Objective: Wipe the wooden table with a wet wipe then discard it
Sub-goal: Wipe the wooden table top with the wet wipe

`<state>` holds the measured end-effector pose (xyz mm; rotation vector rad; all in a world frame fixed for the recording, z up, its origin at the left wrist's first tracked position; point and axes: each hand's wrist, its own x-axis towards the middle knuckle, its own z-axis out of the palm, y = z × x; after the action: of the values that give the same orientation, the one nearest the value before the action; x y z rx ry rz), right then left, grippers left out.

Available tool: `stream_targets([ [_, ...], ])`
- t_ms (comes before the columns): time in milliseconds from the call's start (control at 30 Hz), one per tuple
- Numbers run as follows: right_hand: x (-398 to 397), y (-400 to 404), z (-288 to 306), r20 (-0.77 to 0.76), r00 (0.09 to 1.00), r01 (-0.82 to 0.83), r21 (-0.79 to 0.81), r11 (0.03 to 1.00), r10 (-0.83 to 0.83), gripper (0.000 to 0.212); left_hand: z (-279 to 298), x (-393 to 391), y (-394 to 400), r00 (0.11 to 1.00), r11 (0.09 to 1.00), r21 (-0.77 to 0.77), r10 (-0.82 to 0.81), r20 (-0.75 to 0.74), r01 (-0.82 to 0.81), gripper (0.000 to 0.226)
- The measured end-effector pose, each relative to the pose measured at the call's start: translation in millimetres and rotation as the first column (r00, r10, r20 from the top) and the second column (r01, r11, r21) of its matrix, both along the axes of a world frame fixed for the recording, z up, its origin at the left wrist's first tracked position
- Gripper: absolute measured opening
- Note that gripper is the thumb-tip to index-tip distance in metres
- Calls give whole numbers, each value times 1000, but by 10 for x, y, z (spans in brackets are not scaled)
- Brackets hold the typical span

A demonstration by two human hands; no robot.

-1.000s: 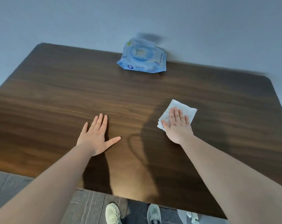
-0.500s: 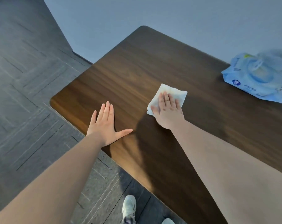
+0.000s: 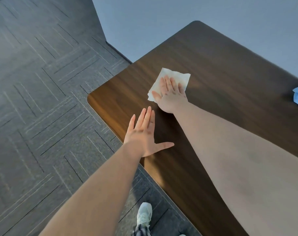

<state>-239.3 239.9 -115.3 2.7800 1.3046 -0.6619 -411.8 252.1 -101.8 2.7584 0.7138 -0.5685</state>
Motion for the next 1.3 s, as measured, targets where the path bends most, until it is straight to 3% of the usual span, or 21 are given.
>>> stream_targets([
  [367, -202, -343, 39, -18, 995, -95, 18, 995, 95, 65, -16, 27, -59, 999, 1000, -6, 16, 43, -16, 119],
  [533, -375, -1001, 66, -37, 999, -14, 52, 999, 16, 66, 52, 34, -62, 1000, 1000, -1, -11, -18, 11, 125],
  [767, -461, -2278, 101, -76, 963, 261, -1, 965, -260, 66, 160, 264, -453, 978, 976, 65, -207, -27, 208, 122],
  [1000, -657, -3986, 114, -41, 822, 565, -58, 823, -567, 65, 208, 600, -1499, 915, 915, 28, -403, 30, 402, 111],
  [1300, -1205, -6000, 69, 33, 544, 836, -105, 538, -839, 67, 161, 781, -2806, 767, 767, 23, -641, 35, 641, 107],
])
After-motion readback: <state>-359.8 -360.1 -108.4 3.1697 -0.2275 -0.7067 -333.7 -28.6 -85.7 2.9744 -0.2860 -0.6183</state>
